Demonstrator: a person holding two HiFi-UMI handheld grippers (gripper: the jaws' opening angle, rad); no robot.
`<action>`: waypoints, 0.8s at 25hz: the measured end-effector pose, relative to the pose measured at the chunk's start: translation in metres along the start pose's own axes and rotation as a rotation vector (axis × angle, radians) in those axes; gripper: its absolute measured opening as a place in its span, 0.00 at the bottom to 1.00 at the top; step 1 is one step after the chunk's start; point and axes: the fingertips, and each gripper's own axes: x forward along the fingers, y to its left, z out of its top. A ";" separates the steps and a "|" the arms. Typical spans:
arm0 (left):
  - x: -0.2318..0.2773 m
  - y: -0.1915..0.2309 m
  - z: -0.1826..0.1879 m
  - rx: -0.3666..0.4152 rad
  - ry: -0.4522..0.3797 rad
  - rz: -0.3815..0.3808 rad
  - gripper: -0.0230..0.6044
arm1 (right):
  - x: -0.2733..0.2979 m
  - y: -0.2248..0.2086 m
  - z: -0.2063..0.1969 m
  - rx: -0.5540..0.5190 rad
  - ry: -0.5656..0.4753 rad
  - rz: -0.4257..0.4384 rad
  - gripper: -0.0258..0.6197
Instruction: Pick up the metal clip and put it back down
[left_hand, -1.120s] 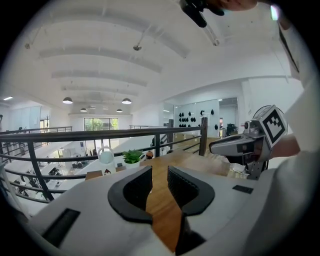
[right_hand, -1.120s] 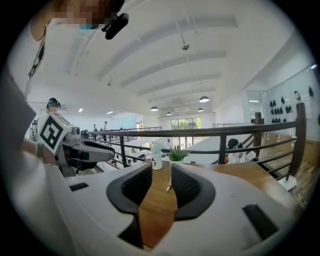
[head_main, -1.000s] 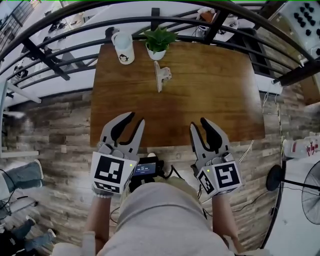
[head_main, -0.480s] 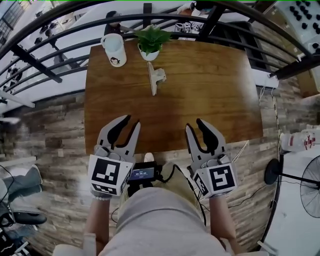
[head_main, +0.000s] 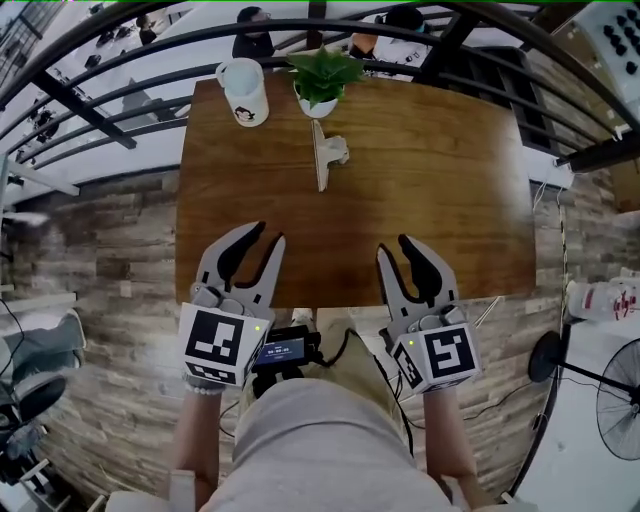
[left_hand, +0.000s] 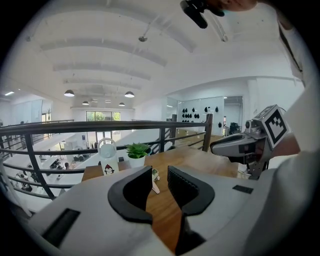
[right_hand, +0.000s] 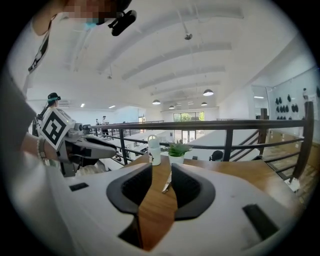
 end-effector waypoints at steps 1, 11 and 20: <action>0.003 0.001 0.000 -0.002 0.001 0.003 0.20 | 0.004 -0.001 0.000 0.000 0.003 0.009 0.22; 0.038 0.015 0.001 -0.033 0.013 0.031 0.20 | 0.045 -0.020 0.002 -0.004 0.026 0.064 0.22; 0.078 0.034 -0.004 -0.063 0.030 0.060 0.20 | 0.091 -0.041 -0.001 -0.005 0.055 0.109 0.22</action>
